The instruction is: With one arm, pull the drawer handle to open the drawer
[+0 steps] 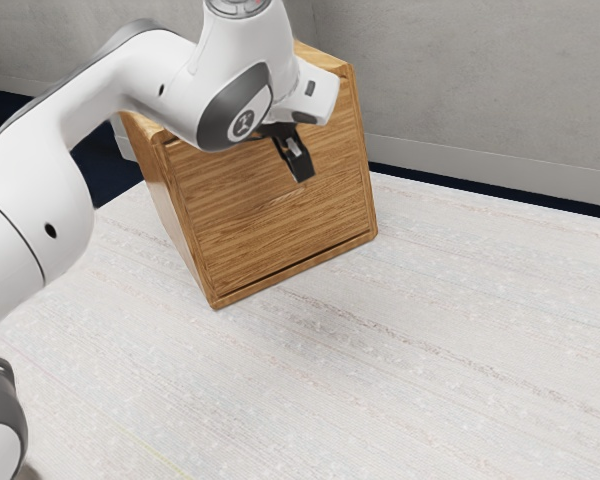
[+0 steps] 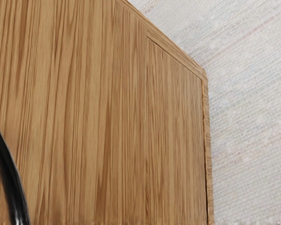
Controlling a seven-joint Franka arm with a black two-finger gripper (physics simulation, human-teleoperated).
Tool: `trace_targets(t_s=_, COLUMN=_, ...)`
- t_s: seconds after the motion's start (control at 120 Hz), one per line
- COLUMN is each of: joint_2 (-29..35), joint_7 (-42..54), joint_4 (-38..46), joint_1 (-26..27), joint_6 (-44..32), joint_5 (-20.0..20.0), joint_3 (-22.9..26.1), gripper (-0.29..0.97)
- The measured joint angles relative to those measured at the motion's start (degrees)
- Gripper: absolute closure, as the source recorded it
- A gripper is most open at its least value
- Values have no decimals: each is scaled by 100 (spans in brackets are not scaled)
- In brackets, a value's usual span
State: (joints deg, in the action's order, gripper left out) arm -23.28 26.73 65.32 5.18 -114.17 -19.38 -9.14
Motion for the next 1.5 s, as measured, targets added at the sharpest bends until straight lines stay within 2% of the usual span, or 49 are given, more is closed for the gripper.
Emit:
trace_targets(t_s=0.967, joint_2=724, joint_7=-94, joint_4=958, joint_1=56, joint_6=-91, joint_5=18, joint_3=347, gripper=0)
trace_targets(t_s=1.275, joint_2=1061, joint_7=-175, joint_4=1369, joint_1=99, joint_6=-157, joint_5=15, joint_3=489, gripper=3)
trace_targets(t_s=1.5, joint_2=1127, joint_7=-253, joint_4=1508, joint_1=110, joint_6=-171, joint_5=11, joint_3=684, gripper=0)
